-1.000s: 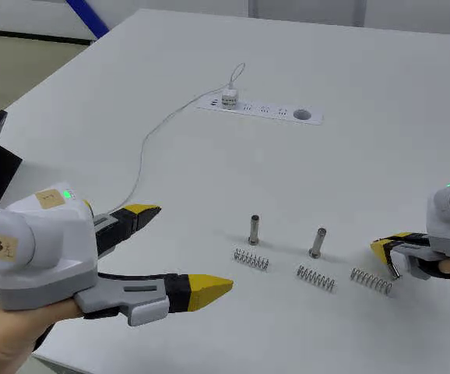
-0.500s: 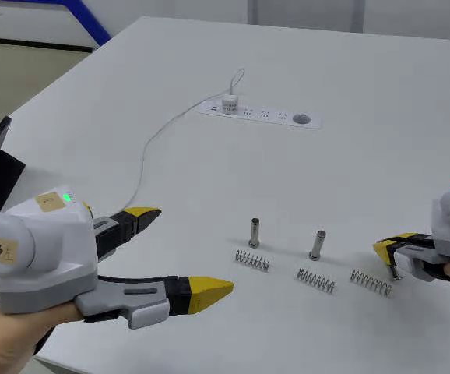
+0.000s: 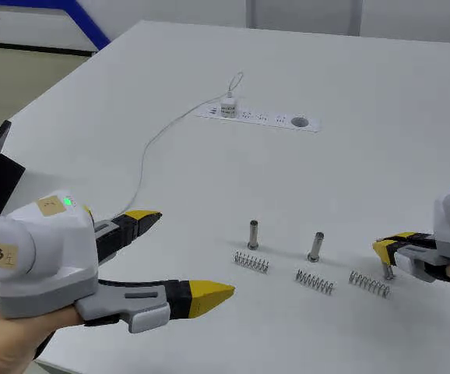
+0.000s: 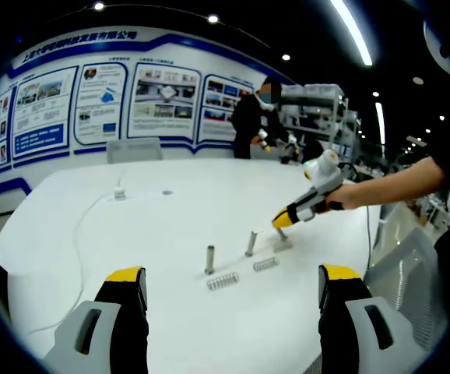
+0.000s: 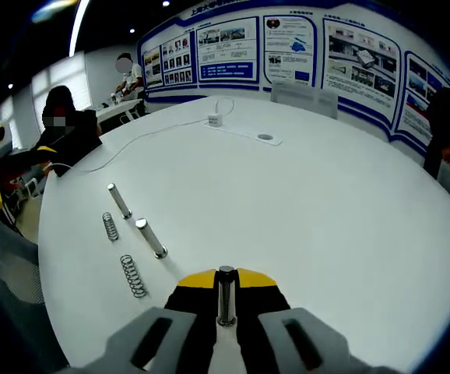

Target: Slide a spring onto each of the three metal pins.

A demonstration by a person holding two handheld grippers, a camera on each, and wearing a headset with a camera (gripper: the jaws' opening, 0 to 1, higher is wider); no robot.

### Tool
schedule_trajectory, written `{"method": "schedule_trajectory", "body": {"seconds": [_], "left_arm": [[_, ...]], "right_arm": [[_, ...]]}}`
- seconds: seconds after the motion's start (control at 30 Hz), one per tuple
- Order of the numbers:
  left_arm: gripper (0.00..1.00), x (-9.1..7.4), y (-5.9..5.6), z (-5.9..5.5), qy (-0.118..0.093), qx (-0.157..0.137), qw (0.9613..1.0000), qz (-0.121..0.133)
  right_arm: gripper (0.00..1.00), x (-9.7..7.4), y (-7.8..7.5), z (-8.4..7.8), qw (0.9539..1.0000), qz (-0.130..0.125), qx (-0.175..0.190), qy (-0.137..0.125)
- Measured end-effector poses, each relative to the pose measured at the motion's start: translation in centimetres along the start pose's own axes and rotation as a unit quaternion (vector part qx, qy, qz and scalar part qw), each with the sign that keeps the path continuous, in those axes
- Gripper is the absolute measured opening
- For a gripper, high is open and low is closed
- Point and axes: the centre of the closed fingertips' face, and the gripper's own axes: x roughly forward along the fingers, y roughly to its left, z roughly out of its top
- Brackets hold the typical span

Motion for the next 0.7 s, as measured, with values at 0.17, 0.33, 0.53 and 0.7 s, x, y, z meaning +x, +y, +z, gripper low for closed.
{"method": "schedule_trajectory", "body": {"seconds": [0.17,0.33,0.53,0.7], "left_arm": [[0.93,0.02,-0.16,0.04,0.000,0.003,1.0000,-0.002],[0.93,-0.06,-0.28,0.17,-0.001,0.004,1.0000,-0.001],[0.93,-0.16,-0.38,0.20,-0.001,0.005,1.0000,-0.001],[0.93,-0.27,-0.36,0.29,-0.003,0.005,1.0000,0.001]], "right_arm": [[0.08,-0.17,0.10,0.12,1.0000,0.000,-0.003,-0.004],[0.08,-0.54,0.33,0.23,0.9999,0.002,-0.004,-0.012],[0.08,-0.73,0.38,0.25,0.9998,0.002,-0.008,-0.017],[0.08,-0.80,0.43,0.21,0.9997,0.003,-0.005,-0.024]]}}
